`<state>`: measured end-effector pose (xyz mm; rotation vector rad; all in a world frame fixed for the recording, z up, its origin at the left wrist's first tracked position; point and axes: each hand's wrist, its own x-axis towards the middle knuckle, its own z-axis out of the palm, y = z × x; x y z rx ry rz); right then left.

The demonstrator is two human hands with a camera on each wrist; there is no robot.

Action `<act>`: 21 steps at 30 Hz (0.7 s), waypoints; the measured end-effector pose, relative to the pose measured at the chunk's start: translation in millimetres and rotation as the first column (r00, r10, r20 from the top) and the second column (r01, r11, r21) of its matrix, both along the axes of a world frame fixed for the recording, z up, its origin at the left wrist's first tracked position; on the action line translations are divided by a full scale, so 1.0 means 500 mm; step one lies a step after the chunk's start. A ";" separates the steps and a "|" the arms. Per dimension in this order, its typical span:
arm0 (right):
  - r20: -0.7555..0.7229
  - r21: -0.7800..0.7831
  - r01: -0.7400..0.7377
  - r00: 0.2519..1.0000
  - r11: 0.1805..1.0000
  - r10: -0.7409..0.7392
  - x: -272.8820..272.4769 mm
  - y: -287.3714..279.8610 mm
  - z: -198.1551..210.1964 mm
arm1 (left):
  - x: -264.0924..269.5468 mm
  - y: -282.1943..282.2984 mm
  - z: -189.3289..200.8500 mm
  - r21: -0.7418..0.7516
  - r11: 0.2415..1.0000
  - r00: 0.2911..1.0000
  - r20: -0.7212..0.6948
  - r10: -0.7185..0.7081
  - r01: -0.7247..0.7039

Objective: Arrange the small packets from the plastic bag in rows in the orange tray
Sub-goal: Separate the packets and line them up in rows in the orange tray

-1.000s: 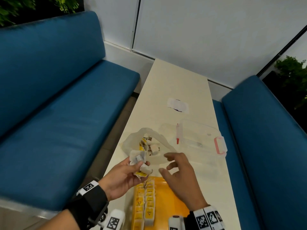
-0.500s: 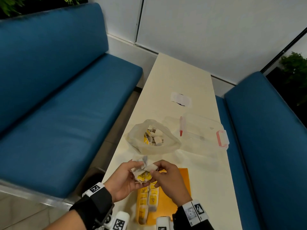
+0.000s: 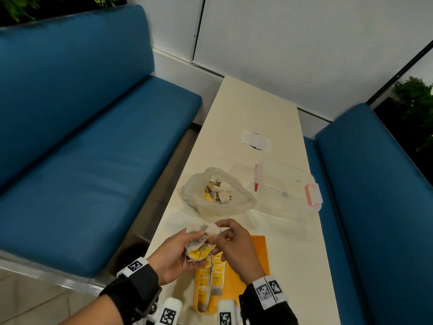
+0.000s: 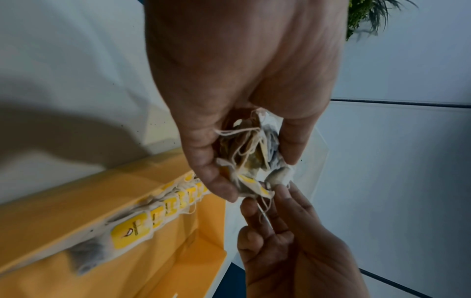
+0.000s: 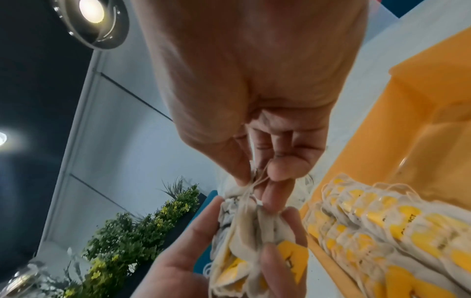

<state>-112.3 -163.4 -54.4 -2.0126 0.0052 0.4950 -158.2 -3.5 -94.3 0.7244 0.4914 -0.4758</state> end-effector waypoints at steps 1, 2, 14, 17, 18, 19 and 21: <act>0.019 -0.011 -0.001 1.000 1.000 0.001 -0.002 0.000 -0.002 | 0.000 0.000 -0.002 0.005 1.000 1.000 0.004 0.002 -0.002; 0.047 -0.028 -0.005 0.999 1.000 0.006 -0.004 0.001 -0.004 | 0.001 0.001 -0.003 0.008 1.000 1.000 0.010 0.007 -0.007; 0.387 -0.197 -0.017 0.918 0.980 0.093 -0.014 0.009 0.007 | -0.001 0.016 -0.014 0.002 0.999 0.999 -0.005 0.034 -0.034; 0.416 -0.233 -0.024 0.901 0.972 0.122 -0.004 -0.008 0.004 | -0.002 0.030 -0.015 0.005 0.999 0.999 -0.007 0.047 -0.047; 0.398 -0.259 -0.028 0.908 0.965 0.133 -0.001 -0.015 0.006 | -0.003 0.035 -0.015 0.006 0.999 0.999 -0.011 0.052 -0.052; 0.369 -0.294 -0.035 0.918 0.955 0.147 0.001 -0.021 0.010 | -0.004 0.039 -0.016 0.009 0.998 0.998 -0.017 0.058 -0.058; 0.306 -0.361 -0.064 0.934 0.930 0.183 0.002 -0.035 0.019 | -0.007 0.047 -0.019 0.020 0.997 0.997 -0.026 0.069 -0.069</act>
